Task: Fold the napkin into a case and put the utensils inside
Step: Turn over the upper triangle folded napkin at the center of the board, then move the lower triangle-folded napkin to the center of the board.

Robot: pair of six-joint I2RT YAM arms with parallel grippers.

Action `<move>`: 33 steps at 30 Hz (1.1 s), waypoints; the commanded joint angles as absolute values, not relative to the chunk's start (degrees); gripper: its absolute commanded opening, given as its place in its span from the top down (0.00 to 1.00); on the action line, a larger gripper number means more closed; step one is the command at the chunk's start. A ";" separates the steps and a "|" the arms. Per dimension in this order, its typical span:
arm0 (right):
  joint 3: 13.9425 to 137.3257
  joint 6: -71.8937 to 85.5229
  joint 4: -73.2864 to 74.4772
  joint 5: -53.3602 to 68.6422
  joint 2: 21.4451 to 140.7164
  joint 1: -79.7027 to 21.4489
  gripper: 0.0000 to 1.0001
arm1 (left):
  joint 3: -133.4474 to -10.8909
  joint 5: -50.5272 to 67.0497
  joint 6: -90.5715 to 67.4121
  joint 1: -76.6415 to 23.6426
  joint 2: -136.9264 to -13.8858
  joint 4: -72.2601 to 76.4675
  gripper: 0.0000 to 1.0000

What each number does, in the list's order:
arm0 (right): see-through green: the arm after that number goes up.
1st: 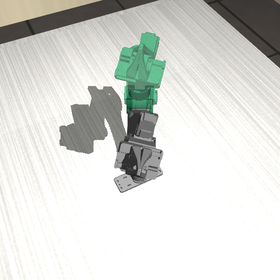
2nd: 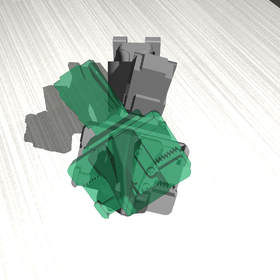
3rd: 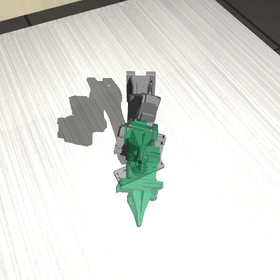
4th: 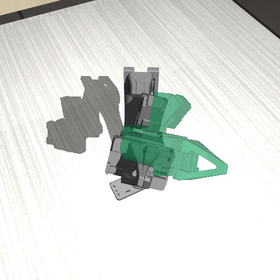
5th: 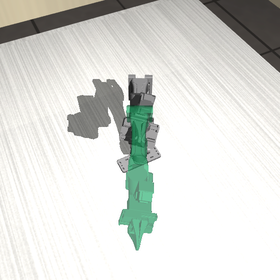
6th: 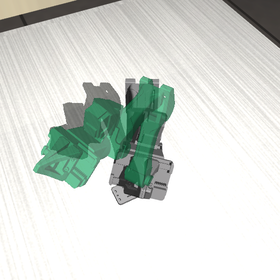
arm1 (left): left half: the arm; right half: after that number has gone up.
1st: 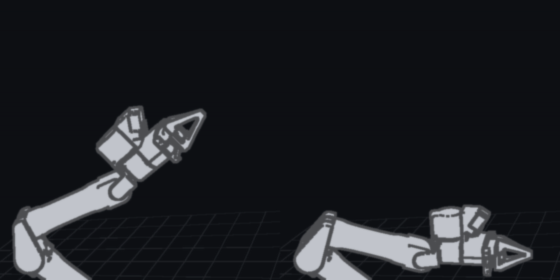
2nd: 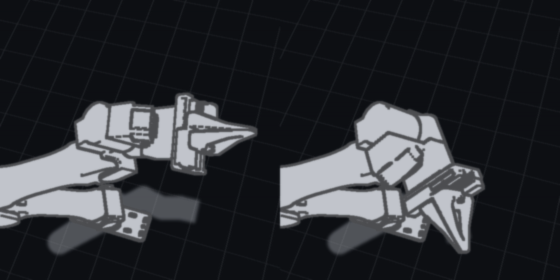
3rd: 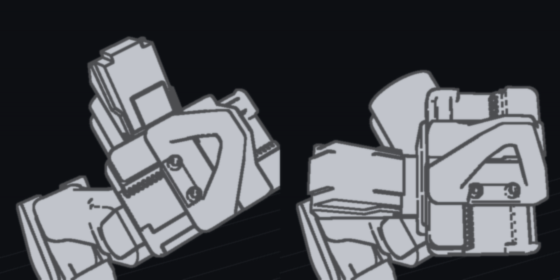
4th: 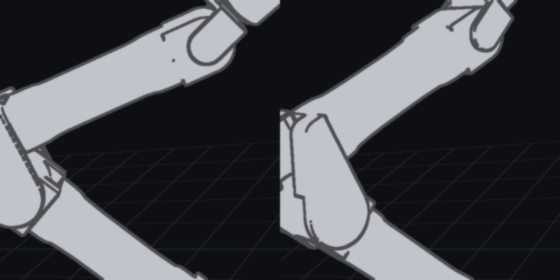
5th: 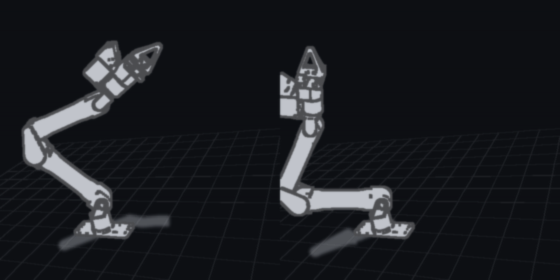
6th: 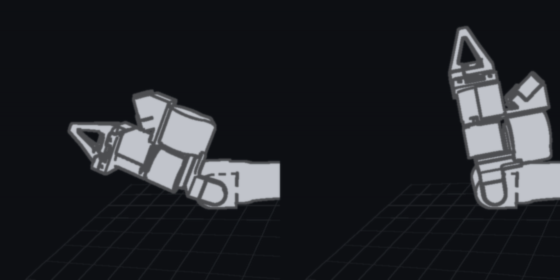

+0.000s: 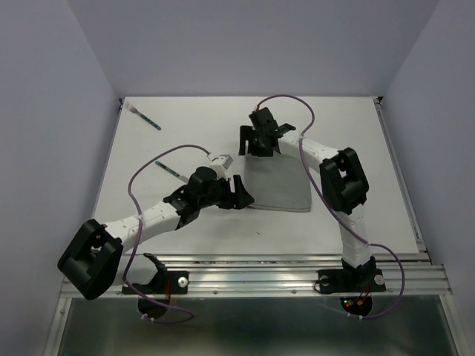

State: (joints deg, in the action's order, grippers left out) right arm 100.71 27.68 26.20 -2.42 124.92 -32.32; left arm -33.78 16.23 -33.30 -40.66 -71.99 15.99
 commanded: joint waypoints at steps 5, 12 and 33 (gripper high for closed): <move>91.34 30.23 20.31 -6.50 108.47 -29.01 0.24 | -41.12 14.15 -33.40 -37.71 -72.58 12.93 0.25; 78.93 30.76 17.49 -1.85 102.39 -16.45 0.56 | -53.86 13.80 -32.17 -37.35 -85.41 10.28 0.31; 88.68 26.63 19.07 -3.87 120.58 -9.84 0.80 | -50.98 15.47 -31.11 -37.35 -100.02 11.42 0.64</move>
State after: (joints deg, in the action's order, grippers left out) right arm 85.45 27.79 19.46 -1.83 118.78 -10.31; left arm -51.94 14.81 -32.18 -37.39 -99.85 9.58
